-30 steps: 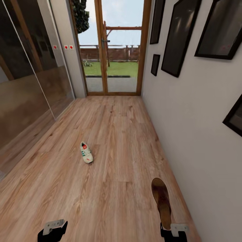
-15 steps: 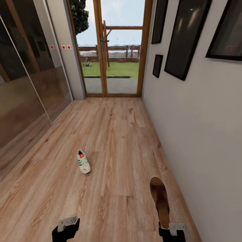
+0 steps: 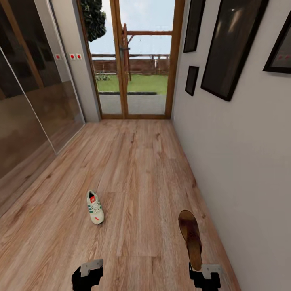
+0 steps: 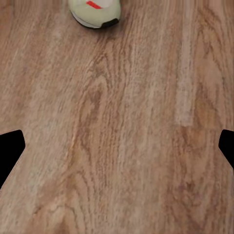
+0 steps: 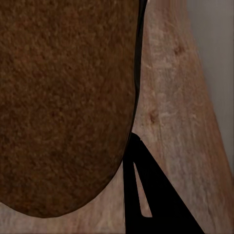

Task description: Pick up the two gym shoes and the two sandals from the corridor floor and place them onto the hallstand (shoe rack) in the corridor, making sure they are on the rack and not on the floor. Arrange them so the two gym shoes are next to each other and the two sandals are next to each other.

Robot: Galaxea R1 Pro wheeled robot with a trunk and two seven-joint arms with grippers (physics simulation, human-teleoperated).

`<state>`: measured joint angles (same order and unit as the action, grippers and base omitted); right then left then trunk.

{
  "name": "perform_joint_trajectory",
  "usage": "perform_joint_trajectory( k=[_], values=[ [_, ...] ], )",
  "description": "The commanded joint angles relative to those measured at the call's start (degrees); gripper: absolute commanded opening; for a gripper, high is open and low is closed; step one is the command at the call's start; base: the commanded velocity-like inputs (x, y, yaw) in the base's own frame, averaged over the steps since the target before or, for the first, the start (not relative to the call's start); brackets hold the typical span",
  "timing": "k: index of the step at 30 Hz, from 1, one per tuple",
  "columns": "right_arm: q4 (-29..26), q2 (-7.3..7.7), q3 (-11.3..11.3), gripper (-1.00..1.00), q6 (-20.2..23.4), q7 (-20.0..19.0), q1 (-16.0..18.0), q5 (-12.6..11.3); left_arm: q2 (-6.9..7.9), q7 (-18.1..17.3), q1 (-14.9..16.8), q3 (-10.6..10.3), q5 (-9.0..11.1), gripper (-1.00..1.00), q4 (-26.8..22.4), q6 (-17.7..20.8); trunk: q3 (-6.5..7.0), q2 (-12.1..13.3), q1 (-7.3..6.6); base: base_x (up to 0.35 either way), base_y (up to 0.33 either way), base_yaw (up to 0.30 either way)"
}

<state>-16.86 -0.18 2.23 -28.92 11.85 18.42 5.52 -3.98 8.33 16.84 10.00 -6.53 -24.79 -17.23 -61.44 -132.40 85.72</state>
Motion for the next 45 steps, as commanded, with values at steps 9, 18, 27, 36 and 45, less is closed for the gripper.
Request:
perform_joint_trajectory(
  k=[9, 18, 27, 36, 45],
  values=[
    [1.78, -0.50, 0.07, -1.00, -0.09, 0.80, -0.05, 0.74, 0.32, -0.02, -1.68, 0.26, -0.68, 1.00, 0.18, 0.46, -0.05, -0.01, 0.02, 0.000, 0.000, 0.000],
    [2.67, -0.27, 0.19, -1.00, -0.09, 0.79, -0.05, 0.69, 0.63, 0.02, -2.23, 0.20, -0.43, 1.00, 0.18, 0.52, -0.05, -0.01, 0.02, 0.111, 0.000, 0.000],
    [2.76, -0.26, 0.23, -1.00, -0.09, 0.73, -0.05, 0.72, 0.64, 0.02, -2.25, 0.19, -0.48, 1.00, 0.18, 0.53, -0.05, -0.01, 0.02, 0.308, 0.000, 0.000],
    [2.95, -0.26, 0.23, -1.00, -0.11, 0.68, -0.05, 0.72, 0.64, 0.02, -2.28, 0.19, -0.43, 1.00, 0.18, 0.29, -0.05, -0.01, 0.02, 0.337, 0.000, 0.000],
    [2.97, -0.26, 0.23, -1.00, -0.11, 0.64, -0.05, 0.72, 0.70, 0.02, -2.30, 0.19, -0.42, 1.00, 0.18, 0.28, -0.05, -0.01, 0.02, 0.338, 0.000, 0.000]
  ],
)
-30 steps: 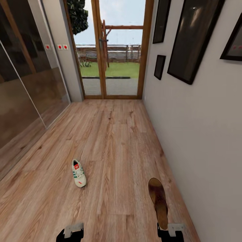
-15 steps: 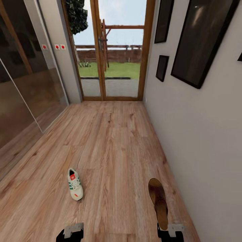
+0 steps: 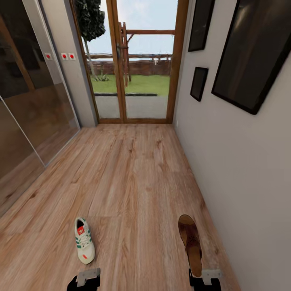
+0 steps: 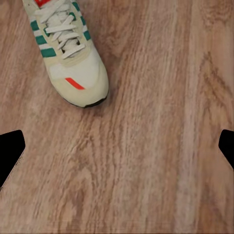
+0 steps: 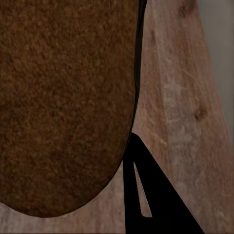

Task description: Pick up the two gym shoes and the two sandals from the corridor floor and place them onto the hallstand (shoe rack) in the corridor, making sure they are on the rack and not on the floor. Arrange them so the two gym shoes are next to each other and the two sandals are next to each other.

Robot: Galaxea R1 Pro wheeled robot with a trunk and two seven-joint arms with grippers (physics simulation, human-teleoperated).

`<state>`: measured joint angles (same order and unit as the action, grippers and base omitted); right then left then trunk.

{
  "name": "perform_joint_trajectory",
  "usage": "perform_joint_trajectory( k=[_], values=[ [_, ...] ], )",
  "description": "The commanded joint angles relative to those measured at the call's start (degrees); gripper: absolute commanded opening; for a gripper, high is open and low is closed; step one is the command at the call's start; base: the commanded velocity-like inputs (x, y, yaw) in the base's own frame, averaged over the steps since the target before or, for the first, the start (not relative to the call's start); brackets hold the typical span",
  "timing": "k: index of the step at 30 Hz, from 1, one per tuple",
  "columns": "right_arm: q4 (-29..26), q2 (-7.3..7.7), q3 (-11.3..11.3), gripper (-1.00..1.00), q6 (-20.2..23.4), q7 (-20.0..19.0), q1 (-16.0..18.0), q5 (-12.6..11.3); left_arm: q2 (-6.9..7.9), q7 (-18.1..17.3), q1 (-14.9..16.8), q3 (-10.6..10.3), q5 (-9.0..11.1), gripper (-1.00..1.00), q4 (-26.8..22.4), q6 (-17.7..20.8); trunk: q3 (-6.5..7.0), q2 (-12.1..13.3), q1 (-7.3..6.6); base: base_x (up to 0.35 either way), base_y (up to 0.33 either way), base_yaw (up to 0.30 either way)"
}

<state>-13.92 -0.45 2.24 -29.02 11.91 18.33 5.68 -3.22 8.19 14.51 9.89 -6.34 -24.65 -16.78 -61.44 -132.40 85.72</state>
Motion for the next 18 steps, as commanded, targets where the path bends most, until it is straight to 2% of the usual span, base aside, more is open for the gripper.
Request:
perform_joint_trajectory(
  k=[1, 18],
  values=[
    [0.04, 0.01, 0.22, -1.00, 0.00, 0.57, 0.04, 0.56, -0.05, 0.16, 0.03, 0.30, -0.61, 1.00, 0.04, -0.17, -0.04, -0.01, 0.02, 0.338, 0.000, 0.000],
    [0.04, 0.00, 0.22, -1.00, -0.07, 0.75, 0.04, 0.56, -0.03, 0.16, 0.02, 0.30, -0.60, 1.00, 0.04, -0.17, -0.04, -0.01, 0.02, 0.338, 0.000, 0.000]
  ],
)
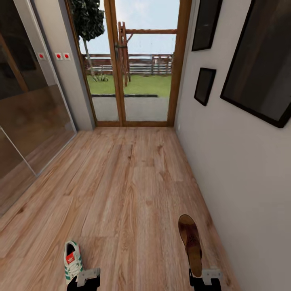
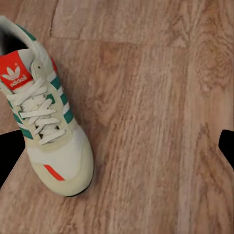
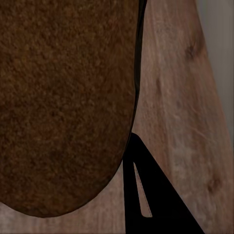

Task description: Pick up the two gym shoes and the two sandals from the corridor floor and place them onto the hallstand (shoe rack) in the corridor, making sure they are on the rack and not on the floor. Arrange them so the two gym shoes are next to each other and the two sandals are next to each other.

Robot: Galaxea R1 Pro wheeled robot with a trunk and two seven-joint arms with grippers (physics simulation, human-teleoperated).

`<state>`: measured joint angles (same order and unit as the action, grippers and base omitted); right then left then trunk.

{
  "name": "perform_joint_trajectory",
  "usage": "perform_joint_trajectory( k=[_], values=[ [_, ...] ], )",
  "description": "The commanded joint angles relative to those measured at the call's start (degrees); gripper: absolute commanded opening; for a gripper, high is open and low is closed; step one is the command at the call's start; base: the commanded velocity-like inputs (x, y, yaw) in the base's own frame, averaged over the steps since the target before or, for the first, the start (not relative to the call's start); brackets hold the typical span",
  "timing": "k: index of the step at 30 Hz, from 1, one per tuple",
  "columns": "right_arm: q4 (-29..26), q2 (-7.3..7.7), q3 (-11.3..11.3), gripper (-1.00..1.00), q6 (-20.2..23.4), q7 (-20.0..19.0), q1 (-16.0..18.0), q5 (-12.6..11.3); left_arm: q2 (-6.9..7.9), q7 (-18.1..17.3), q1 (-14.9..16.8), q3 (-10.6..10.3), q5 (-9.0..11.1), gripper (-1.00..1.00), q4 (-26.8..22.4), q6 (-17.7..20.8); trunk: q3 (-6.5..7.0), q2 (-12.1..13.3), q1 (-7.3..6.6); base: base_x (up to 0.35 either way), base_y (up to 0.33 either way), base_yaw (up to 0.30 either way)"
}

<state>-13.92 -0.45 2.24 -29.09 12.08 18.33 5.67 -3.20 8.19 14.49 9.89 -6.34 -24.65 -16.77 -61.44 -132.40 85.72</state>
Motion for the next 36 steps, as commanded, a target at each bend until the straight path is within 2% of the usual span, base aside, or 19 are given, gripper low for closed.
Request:
perform_joint_trajectory(
  k=[1, 13, 25, 36],
  values=[
    [0.04, 0.01, 0.22, -1.00, 0.00, 0.58, 0.04, 0.57, -0.05, 0.16, 0.04, 0.30, -0.61, 1.00, 0.04, -0.18, -0.04, -0.01, 0.02, 0.338, 0.000, 0.000],
    [0.04, 0.01, 0.22, -1.00, 0.00, 0.58, 0.04, 0.57, -0.05, 0.16, 0.01, 0.30, -0.61, 1.00, 0.04, -0.19, -0.04, -0.01, 0.02, 0.338, -0.002, 0.000],
    [0.02, 0.01, 0.22, -1.00, 0.00, 0.58, 0.04, 0.57, -0.05, 0.15, 0.01, 0.30, -0.53, 1.00, 0.04, -0.19, -0.04, -0.01, 0.02, 0.291, -0.131, 0.000],
    [0.04, 0.01, 0.22, -1.00, 0.00, 0.60, 0.04, 0.57, -0.05, 0.16, 0.01, 0.30, -0.52, 1.00, -0.04, -0.19, -0.04, -0.01, 0.02, 0.089, -0.089, 0.000]
  ],
)
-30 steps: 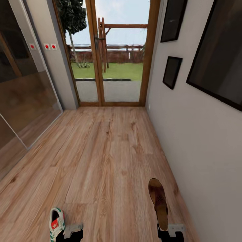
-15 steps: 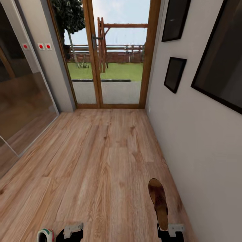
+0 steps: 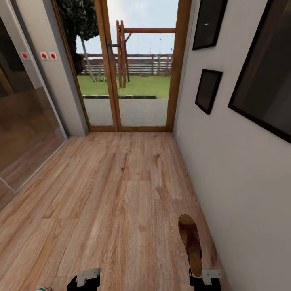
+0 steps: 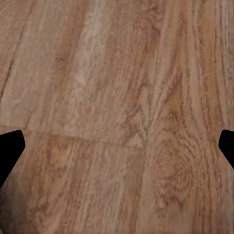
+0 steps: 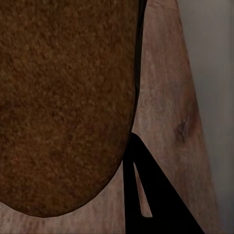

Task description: Pick up the two gym shoes and the two sandals from the corridor floor and place them onto the hallstand (shoe rack) in the corridor, making sure they are on the rack and not on the floor. Arrange them so the two gym shoes are next to each other and the two sandals are next to each other.

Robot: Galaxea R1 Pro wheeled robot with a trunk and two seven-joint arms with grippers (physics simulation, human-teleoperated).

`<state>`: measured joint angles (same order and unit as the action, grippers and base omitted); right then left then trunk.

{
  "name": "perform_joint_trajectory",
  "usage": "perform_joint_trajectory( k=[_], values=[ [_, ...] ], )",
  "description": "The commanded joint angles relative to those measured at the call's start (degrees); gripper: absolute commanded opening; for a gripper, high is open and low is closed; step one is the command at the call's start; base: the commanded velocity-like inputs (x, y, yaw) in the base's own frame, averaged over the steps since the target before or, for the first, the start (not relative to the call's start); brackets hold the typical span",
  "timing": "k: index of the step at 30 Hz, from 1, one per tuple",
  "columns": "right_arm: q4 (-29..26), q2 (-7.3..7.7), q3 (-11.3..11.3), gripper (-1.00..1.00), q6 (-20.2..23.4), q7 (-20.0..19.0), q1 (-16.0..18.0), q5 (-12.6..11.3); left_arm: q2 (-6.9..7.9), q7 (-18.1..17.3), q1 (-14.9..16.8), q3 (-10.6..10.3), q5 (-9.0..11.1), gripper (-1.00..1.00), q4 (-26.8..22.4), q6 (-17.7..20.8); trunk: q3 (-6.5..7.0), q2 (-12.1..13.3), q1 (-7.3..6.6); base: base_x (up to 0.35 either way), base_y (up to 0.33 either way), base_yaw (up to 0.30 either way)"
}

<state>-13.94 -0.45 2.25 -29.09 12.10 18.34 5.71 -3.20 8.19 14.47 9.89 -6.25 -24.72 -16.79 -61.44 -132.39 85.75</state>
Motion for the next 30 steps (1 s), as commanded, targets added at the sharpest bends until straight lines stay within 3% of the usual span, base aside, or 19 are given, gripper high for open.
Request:
perform_joint_trajectory(
  k=[1, 10, 30],
  values=[
    [0.05, 0.01, 0.21, -1.00, 0.00, 0.57, 0.03, 0.53, -0.05, 0.16, 0.03, 0.30, -0.60, 1.00, 0.03, -0.17, -0.04, -0.02, -0.01, 0.001, -0.002, 0.000],
    [-0.01, 0.01, 0.21, -1.00, 0.00, 0.56, 0.03, 0.47, -0.05, 0.16, -0.05, 0.33, -0.60, 1.00, 0.03, -0.17, -0.04, -0.02, -0.01, 0.041, 0.000, 0.000],
    [0.04, 0.01, 0.21, -1.00, 0.00, 0.58, 0.03, 0.48, -0.05, 0.16, -0.06, 0.32, -0.60, 1.00, 0.03, -0.17, -0.04, -0.02, -0.01, 0.325, -0.037, 0.002]
  ],
)
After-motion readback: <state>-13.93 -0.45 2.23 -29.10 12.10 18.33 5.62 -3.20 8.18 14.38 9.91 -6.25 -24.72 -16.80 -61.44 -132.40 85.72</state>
